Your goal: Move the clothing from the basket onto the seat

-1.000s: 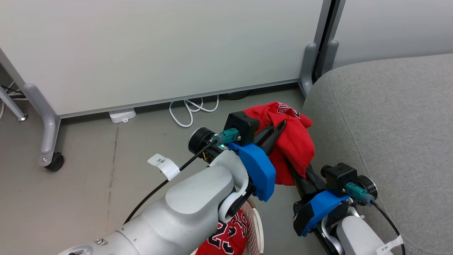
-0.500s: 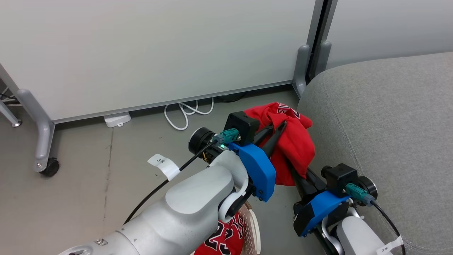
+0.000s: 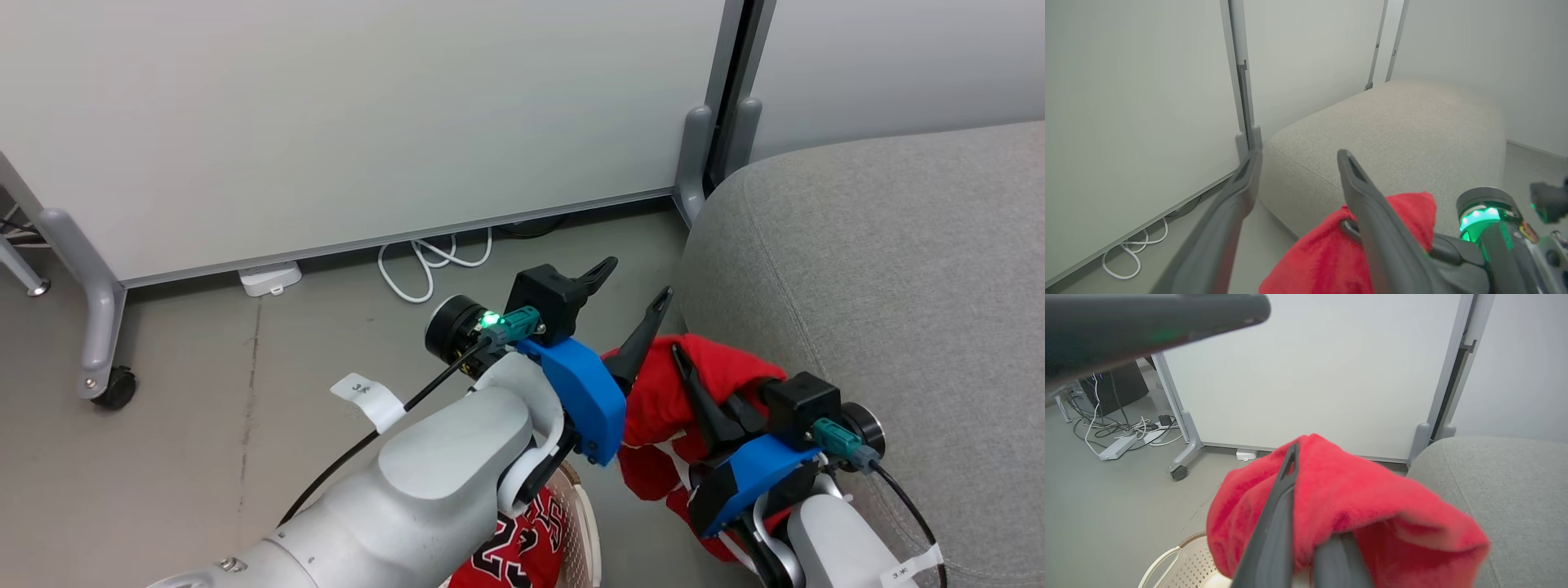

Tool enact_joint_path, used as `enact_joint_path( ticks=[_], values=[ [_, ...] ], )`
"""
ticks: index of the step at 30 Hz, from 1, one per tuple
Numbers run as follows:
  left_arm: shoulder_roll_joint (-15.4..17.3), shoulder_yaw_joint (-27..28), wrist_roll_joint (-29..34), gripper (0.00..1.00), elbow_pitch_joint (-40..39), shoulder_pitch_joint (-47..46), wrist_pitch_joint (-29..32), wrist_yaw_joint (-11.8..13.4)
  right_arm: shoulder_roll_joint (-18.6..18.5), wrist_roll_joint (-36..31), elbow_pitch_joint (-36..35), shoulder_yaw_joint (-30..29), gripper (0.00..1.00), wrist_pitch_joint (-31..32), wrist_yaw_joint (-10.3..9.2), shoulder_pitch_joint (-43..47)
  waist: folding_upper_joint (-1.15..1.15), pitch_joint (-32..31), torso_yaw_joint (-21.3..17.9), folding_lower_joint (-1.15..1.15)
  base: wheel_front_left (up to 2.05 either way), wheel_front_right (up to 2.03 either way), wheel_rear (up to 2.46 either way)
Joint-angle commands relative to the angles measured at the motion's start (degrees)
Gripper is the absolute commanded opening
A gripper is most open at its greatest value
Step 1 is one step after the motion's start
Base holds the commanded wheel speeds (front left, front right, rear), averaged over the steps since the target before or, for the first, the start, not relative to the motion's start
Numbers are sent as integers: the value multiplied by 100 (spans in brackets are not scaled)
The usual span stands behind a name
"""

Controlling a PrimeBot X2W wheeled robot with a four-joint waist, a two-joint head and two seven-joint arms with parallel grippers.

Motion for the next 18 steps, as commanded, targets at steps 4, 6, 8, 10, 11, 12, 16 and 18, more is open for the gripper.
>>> enact_joint_path(
  ticks=[4,6,8,10,11,12,16,18],
  values=[
    [13,250,251,100,152,243,-108,-21,-1,-93,-116,-143,0,-42,3,101,0,27,54,0,0,0,0],
    [92,545,537,100,10,382,-110,-2,-1,-128,-175,-215,0,-33,3,119,0,49,83,0,0,0,0],
    [213,887,864,100,-203,656,-107,-7,-1,-159,-227,-276,0,-22,3,157,0,66,106,0,0,0,0],
    [346,1250,1192,100,-479,951,-109,-36,-1,-175,-280,-330,0,-12,3,197,0,80,126,0,0,0,0],
    [405,1440,1355,100,-614,1108,-110,-41,-1,-191,-308,-357,0,-6,3,205,0,87,138,0,0,0,0],
    [465,1627,1540,100,-761,1264,-110,-67,-1,-206,-338,-388,0,-1,3,207,0,94,151,0,0,0,0],
    [610,2360,2168,100,-1296,1992,-110,-191,-1,-249,-445,-487,0,30,3,307,0,115,202,0,0,0,0],
    [657,2708,2466,100,-1523,2328,-111,-264,-1,-268,-493,-517,0,51,3,342,0,117,215,0,0,0,0]
  ],
)
